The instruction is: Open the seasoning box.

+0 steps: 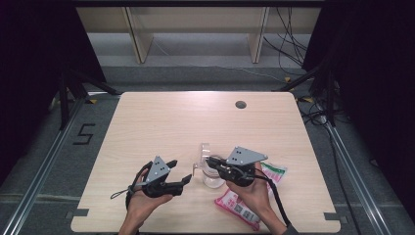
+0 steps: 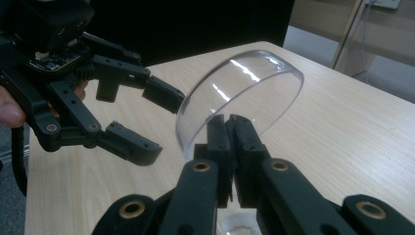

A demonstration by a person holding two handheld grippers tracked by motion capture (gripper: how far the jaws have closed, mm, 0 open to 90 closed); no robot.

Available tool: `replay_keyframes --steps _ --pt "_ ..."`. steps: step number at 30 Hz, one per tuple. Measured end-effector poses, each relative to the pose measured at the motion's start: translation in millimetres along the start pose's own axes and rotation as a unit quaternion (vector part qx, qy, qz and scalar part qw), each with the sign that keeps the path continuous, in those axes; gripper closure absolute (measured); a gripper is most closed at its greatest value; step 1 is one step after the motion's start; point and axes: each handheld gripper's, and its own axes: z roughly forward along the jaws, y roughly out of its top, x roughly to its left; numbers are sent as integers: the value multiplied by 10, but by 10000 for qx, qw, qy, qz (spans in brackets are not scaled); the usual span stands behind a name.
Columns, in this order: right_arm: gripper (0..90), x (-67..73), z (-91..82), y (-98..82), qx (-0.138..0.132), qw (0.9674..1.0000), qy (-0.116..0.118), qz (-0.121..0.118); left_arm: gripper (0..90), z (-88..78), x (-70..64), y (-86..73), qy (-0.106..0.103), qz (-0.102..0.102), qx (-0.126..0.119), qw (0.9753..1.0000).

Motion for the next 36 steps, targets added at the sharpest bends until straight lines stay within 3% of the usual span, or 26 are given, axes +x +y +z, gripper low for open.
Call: replay_keyframes --steps 3,6,7,8,10,14,15,16,17,18,20,23,27,28,29,30,31,33,34,36 --pt "878 24 10 26 61 10000 46 12 294 -7 -8 -14 41 -127 6 9999" --pt "871 44 29 36 15 10000 53 83 291 -11 -2 -21 40 -91 1 10000" --pt "870 41 63 47 -26 9999 126 -78 289 -11 -5 -23 16 -118 -1 9999" --pt "870 41 63 47 -26 9999 126 -78 289 -11 11 -21 1 -23 -5 10000" --pt "870 75 81 54 50 9998 176 83 285 0 1 -34 -22 -153 -26 9999" --pt "844 81 139 57 -16 9998 198 -70 284 10 -2 -44 -33 -126 15 9999" --pt "818 90 128 51 28 9998 168 39 284 19 -7 -50 -72 -179 -4 9998" --pt "719 62 97 44 28 9999 167 3 284 16 -11 -50 -70 -170 12 9998" --pt "663 48 60 34 66 9998 156 142 284 10 -17 -47 -90 -148 30 9998" --pt "663 48 60 34 66 9998 156 142 284 10 -17 -47 -90 -148 30 9998" --pt "552 -16 -95 -13 4 9987 38 500 283 4 -19 -42 -106 -138 45 9998" --pt "504 -72 -198 -71 5 9988 -7 482 282 -2 -27 -39 -101 -142 41 9998" --pt "444 -162 -493 -278 120 9972 -229 708 281 -6 -32 -41 -98 -160 34 9998" --pt "444 -162 -493 -278 120 9972 -229 708 281 -8 -32 -42 -104 -145 50 9998" --pt "429 -164 -590 -348 237 9953 -356 864 280 -7 -30 -42 -103 -137 57 9998" --pt "423 -216 -619 -390 166 9969 -424 636 280 -4 -35 -44 -112 -170 50 9998" --pt "420 -226 -715 -473 210 9941 -466 958 279 -3 -19 -40 -118 -44 44 9999" --pt "417 -248 -758 -518 130 9935 -520 1000 279 -1 -24 -39 -88 -54 26 9999" --pt "407 -255 -858 -581 198 9905 -611 1213 279 -5 -34 -44 -62 -120 82 9999" --pt "402 -268 -883 -612 156 9901 -627 1249 279 -2 -40 -45 -63 -152 79 9998"
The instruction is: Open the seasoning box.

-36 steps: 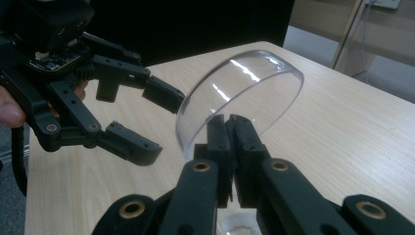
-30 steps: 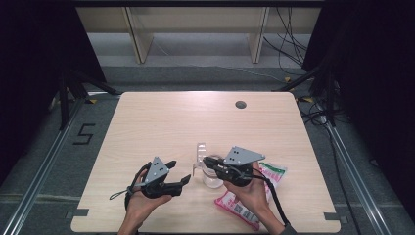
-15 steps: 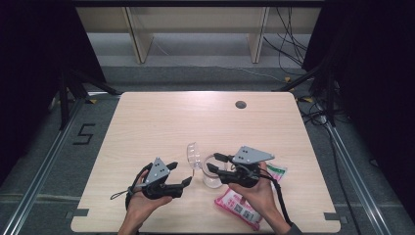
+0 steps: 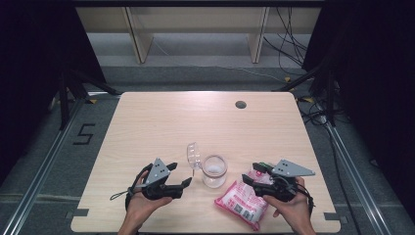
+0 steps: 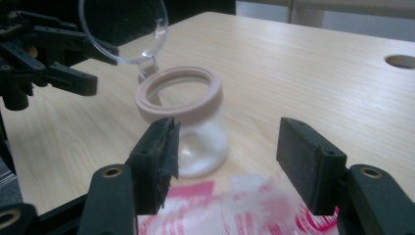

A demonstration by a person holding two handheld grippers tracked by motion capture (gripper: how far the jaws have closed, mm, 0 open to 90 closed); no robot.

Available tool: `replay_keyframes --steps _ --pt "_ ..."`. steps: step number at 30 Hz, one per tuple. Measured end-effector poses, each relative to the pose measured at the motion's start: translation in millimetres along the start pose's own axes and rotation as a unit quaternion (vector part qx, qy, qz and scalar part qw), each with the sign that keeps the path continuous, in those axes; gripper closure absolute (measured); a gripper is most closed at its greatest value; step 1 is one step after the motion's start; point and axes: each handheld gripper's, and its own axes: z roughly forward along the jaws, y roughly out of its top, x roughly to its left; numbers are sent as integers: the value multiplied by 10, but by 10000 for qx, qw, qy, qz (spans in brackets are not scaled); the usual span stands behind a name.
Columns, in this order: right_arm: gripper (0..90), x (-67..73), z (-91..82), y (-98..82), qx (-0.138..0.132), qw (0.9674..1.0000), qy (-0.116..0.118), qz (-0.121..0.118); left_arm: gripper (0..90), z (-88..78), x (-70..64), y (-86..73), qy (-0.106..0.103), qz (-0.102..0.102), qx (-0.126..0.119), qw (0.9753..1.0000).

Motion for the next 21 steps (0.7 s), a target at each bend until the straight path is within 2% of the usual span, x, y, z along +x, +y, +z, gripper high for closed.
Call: replay_keyframes --steps 1,3,4,6,7,9,10,11,13,14,15,18,20,21 --pt "397 -34 -58 -46 22 9999 -121 41 278 9 -8 -2 -31 1 -17 10000" --pt "397 -72 -69 -63 -18 9999 -106 -24 278 14 -12 -8 -81 -15 8 10000" --pt "396 -63 -110 -82 91 9997 -157 139 278 16 -17 -8 -74 1 13 10000" --pt "397 -96 -141 -106 97 9997 -215 118 278 23 -40 -9 -100 29 42 9999" --pt "397 -118 -143 -122 -19 9998 -196 87 278 32 -68 -15 -143 -2 43 9999" --pt "396 -154 -175 -144 36 9998 -215 50 277 38 -95 -16 -187 55 69 9998" --pt "394 -163 -220 -167 61 9994 -318 131 276 45 -121 -17 -202 14 51 9998" --pt "394 -164 -226 -187 20 9993 -335 172 276 47 -155 -20 -210 91 80 9997" --pt "394 -163 -256 -197 92 9990 -366 245 275 52 -183 -25 -244 84 90 9996" --pt "394 -204 -269 -231 -22 9992 -320 250 275 60 -203 -31 -266 56 71 9996" --pt "393 -190 -306 -245 72 9984 -409 387 275 61 -221 -34 -300 89 122 9994" --pt "392 -225 -333 -272 -8 9983 -497 297 279 80 -299 -53 -375 145 232 9989" --pt "391 -245 -356 -295 -43 9983 -474 339 279 104 -343 -69 -446 139 239 9986" --pt "391 -246 -384 -313 -30 9978 -525 408 278 138 -398 -86 -502 221 354 9979"
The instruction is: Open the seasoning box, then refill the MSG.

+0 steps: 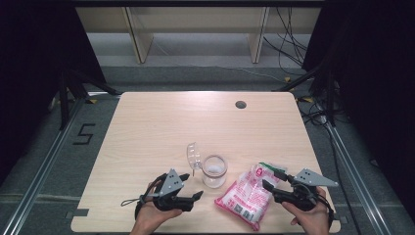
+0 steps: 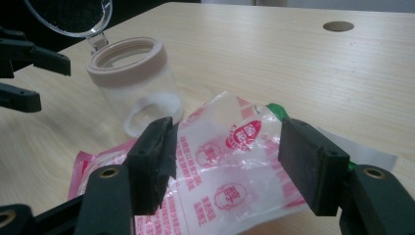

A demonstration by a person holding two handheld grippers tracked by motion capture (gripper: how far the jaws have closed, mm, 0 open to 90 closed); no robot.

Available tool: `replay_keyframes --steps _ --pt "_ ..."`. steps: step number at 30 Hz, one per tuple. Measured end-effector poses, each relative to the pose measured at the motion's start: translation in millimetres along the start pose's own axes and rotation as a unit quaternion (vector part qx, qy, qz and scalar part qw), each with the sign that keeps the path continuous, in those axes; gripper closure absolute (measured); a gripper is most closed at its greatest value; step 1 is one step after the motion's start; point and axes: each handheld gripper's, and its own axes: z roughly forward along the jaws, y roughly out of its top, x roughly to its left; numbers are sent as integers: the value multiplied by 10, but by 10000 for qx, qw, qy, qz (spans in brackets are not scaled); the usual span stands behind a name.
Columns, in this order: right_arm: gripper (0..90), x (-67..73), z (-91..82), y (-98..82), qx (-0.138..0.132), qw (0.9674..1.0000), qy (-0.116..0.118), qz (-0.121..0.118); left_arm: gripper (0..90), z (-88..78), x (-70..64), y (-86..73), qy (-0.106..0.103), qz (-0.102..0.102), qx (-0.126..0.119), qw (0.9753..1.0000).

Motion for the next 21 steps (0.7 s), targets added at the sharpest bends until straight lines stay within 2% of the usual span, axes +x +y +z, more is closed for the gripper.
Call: replay_keyframes --steps 3,4,5,6,8,9,10,11,16,19,20,21 --pt "391 -25 -27 -11 29 10000 -69 -52 277 45 -49 -10 -79 67 4 9999" --pt "391 -37 -32 -19 -7 10000 -7 -21 277 77 -83 -20 -130 71 21 9999" --pt "390 -17 -50 -27 21 9999 -71 99 276 90 -100 -22 -121 108 38 9999" --pt "390 -39 -72 -40 34 9999 -115 3 275 124 -140 -29 -216 73 87 9997" --pt "390 -32 -81 -46 57 9999 -123 58 275 132 -152 -32 -221 131 134 9996" --pt "390 -49 -87 -63 41 9999 -154 -50 275 142 -160 -36 -252 113 124 9995" --pt "390 -49 -87 -63 41 9999 -154 -50 275 155 -169 -40 -253 91 96 9996" --pt "390 -48 -102 -77 68 9999 -120 32 275 149 -169 -35 -230 170 160 9995" --pt "390 -50 -137 -105 69 9997 -166 176 275 157 -186 -37 -271 121 100 9995" --pt "389 -72 -147 -109 37 9998 -187 57 275 161 -187 -39 -253 182 161 9994" --pt "387 -47 -171 -113 157 9994 -184 259 274 176 -201 -45 -275 141 99 9995" --pt "383 -80 -165 -127 24 9997 -207 89 274 183 -211 -48 -284 180 160 9993"
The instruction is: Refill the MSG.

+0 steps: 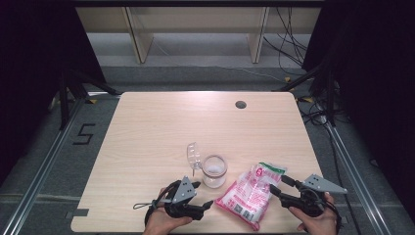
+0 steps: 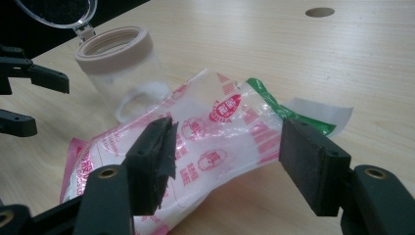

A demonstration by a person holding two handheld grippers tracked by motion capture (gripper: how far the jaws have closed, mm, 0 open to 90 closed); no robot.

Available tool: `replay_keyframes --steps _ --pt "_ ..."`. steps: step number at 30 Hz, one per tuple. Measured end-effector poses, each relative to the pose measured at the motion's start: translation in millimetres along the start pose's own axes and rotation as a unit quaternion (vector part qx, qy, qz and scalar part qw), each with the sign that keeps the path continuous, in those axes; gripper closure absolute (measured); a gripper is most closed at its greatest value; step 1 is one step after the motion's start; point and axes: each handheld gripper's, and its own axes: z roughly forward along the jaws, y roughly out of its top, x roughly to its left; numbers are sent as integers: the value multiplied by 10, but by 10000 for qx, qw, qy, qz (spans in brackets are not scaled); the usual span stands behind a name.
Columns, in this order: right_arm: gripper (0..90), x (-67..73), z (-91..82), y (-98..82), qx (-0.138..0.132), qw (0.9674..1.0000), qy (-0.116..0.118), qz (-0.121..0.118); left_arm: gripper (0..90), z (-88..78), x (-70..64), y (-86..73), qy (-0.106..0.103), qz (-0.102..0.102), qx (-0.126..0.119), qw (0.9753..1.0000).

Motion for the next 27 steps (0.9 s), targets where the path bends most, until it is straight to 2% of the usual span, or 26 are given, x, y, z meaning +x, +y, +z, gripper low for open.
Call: replay_keyframes --steps 1,3,5,6,7,8,12,13,14,16,17,18,20,21,22,23,24,25,26,27 --pt "383 7 -14 -9 60 9999 -1 89 274 0 0 0 0 0 0 10000" --pt "382 -7 -41 -14 123 9999 -32 69 273 42 -25 -17 -87 22 -41 10000" --pt "382 -5 -36 -25 44 9999 -67 70 271 52 -35 -17 -169 25 -3 9999" --pt "381 8 -47 -33 105 9997 -44 205 269 54 -39 -16 -107 109 32 9999" --pt "380 -18 -50 -39 91 9999 -76 66 267 66 -51 -17 -143 82 7 9999" --pt "378 6 -56 -45 163 9995 -61 269 265 77 -49 -16 -208 53 28 9998" --pt "372 -33 -36 -57 111 9999 -36 125 265 75 -44 -19 -180 54 31 9998" --pt "371 -49 -37 -62 195 9998 -65 21 265 80 -50 -19 -137 40 -11 9999" --pt "371 -49 -37 -62 195 9998 -65 21 265 83 -57 -18 -175 -7 -56 9998" --pt "369 -31 -39 -74 348 9990 -69 259 265 79 -45 -17 -201 54 9 9998" --pt "368 -47 -21 -80 267 9995 -30 189 265 79 -42 -18 -113 138 28 9998" --pt "367 -48 -21 -83 366 9991 -30 203 264 89 -50 -22 -107 76 4 9999" --pt "366 -41 -5 -90 346 9991 -34 245 263 107 -58 -27 -131 46 8 9999" --pt "356 -37 16 -97 363 9989 20 304 263 117 -59 -30 -219 35 44 9997" --pt "345 -36 39 -98 487 9985 44 262 263 128 -69 -35 -152 44 18 9999" --pt "344 -3 42 -101 595 9972 21 454 262 130 -70 -36 -168 87 92 9998" --pt "345 -10 80 -109 568 9977 78 349 260 146 -87 -42 -180 78 23 9998" --pt "346 7 91 -110 585 9971 133 462 260 146 -87 -42 -180 78 23 9998" --pt "346 7 91 -110 585 9971 133 462 260 148 -89 -41 -188 74 18 9998" --pt "346 15 83 -105 726 9961 48 493 259 151 -88 -39 -191 65 19 9998"
